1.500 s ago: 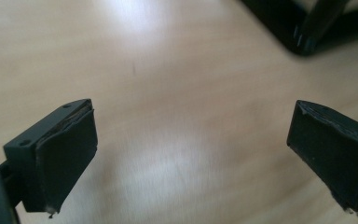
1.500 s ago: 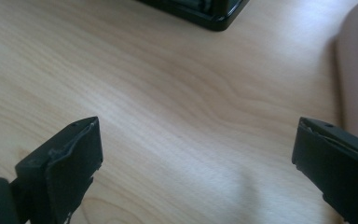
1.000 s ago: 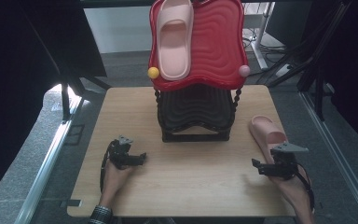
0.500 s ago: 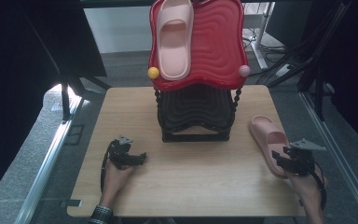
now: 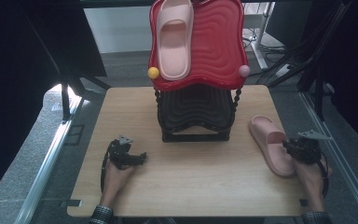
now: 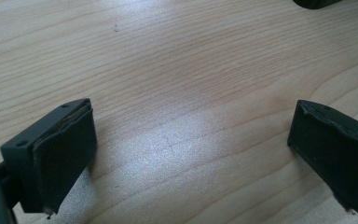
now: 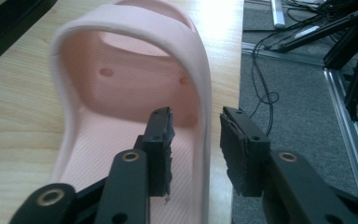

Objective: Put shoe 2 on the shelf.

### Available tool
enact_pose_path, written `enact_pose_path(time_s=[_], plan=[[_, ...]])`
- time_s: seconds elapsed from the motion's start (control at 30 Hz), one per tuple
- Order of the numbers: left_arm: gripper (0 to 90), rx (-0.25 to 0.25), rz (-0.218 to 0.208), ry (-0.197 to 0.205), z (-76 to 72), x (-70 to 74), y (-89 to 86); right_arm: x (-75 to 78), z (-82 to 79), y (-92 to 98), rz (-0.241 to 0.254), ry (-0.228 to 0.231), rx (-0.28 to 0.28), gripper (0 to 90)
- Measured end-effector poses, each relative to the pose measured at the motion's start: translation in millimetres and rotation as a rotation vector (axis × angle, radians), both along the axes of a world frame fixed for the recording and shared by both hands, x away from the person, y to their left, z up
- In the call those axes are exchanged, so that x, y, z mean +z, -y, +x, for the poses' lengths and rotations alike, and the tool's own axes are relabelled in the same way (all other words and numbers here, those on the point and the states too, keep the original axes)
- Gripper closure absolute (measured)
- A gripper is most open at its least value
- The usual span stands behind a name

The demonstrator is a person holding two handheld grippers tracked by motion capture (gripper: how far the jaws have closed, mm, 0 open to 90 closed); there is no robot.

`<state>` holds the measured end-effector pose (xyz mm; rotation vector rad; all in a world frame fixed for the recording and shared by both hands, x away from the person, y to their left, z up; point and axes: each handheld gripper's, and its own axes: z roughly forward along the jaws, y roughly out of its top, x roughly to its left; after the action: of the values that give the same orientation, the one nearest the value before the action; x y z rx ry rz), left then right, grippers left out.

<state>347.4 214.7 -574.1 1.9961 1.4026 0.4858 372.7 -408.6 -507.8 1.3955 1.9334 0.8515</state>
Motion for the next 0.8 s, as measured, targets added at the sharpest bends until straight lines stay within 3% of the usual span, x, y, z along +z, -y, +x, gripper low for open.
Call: enact_pose_path(time_s=[0.27, 0.37, 0.4, 0.63, 0.8], plan=[[0.8, 0.0, 0.001, -0.001, 0.0, 0.1, 0.0, -5.6, 15.1, -1.5, -0.016, -0.01, 0.018, 71.0], [0.9, -0.001, 0.0, -0.001, 0.0, 0.1, 0.0, -8.3, 19.5, -2.7, -0.04, -0.009, 0.014, 77.1], [0.9, -0.001, 0.0, -0.001, 0.0, 0.1, 0.0, -9.2, 20.8, -3.3, -0.024, -0.013, 0.004, 81.0], [0.9, -0.001, 0.001, -0.001, 0.0, 0.1, -0.1, -10.2, 18.9, -5.3, -0.009, -0.001, -0.032, 83.9], [0.9, -0.001, 0.001, -0.001, 0.0, 0.1, -0.1, -9.6, 15.8, -7.1, 0.008, 0.04, -0.049, 84.2]])
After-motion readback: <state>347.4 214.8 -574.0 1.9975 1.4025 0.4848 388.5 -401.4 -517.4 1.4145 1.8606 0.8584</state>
